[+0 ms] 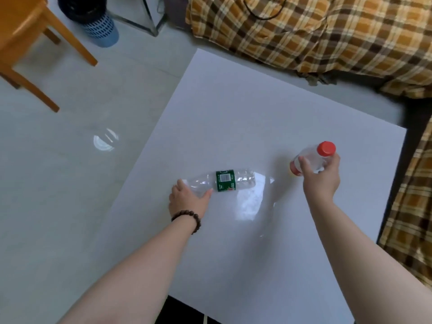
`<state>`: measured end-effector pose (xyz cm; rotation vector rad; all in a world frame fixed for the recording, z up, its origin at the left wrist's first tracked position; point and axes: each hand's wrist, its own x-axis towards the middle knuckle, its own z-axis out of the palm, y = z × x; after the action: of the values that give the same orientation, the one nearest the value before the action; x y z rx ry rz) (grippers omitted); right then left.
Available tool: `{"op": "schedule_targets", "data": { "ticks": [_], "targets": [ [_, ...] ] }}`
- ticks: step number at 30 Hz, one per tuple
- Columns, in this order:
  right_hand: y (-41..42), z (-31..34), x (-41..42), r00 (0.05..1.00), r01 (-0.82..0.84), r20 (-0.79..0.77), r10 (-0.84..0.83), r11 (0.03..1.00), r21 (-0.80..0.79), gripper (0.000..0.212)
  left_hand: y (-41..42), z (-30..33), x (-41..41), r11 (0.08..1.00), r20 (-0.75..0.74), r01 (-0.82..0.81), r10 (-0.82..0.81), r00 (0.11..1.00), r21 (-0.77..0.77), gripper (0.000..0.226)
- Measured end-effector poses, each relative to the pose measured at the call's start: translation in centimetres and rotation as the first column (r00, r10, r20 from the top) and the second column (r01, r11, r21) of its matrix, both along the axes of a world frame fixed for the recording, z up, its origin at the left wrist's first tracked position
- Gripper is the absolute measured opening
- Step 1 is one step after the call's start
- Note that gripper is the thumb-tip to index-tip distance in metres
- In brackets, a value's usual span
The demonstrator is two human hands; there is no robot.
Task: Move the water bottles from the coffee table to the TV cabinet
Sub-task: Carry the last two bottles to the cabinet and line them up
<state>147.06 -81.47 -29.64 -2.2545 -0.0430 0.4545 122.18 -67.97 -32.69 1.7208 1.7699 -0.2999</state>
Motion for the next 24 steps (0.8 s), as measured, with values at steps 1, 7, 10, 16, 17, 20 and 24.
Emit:
{"op": "schedule_targets", "data": {
  "ticks": [1,7,10,16,17,20,24],
  "targets": [
    [0.1,-0.2,0.0,1.0,-0.02,0.005,0.02,1.0,0.007,0.059,-0.2,0.0,0.9,0.984,0.019,-0.166,0.168,0.986,-0.068,0.089],
    [-0.2,-1.1,-0.1,0.999,-0.017,0.038,0.015,0.998,0.052,0.055,0.5,-1.7,4.5,0.652,0.041,-0.689,0.735,0.676,-0.316,0.096],
    [-0.6,-1.5,-0.2,0.998,-0.017,0.054,0.013,0.998,0.064,0.055,1.1,-2.7,5.2,0.61,0.106,-0.723,0.783,0.613,-0.323,0.091],
    [-0.4,-1.9,-0.6,0.986,-0.142,0.097,0.138,0.989,0.038,0.062,1.5,-3.3,6.4,0.742,0.21,-0.595,0.663,0.718,-0.31,0.073],
    [-0.4,-1.8,-0.6,0.981,-0.167,0.104,0.163,0.986,0.026,0.063,1.4,-3.1,6.4,0.774,0.225,-0.557,0.625,0.748,-0.3,0.071],
    [0.0,-1.4,-1.1,0.928,-0.349,0.121,0.351,0.936,-0.037,0.065,1.1,-1.8,6.5,0.865,0.297,-0.44,0.498,0.815,-0.243,0.067],
    [0.3,0.5,-2.3,0.914,-0.404,0.049,0.404,0.915,-0.013,0.063,1.2,1.5,6.2,0.932,0.408,-0.337,0.362,0.838,-0.135,0.07]
  ]
}}
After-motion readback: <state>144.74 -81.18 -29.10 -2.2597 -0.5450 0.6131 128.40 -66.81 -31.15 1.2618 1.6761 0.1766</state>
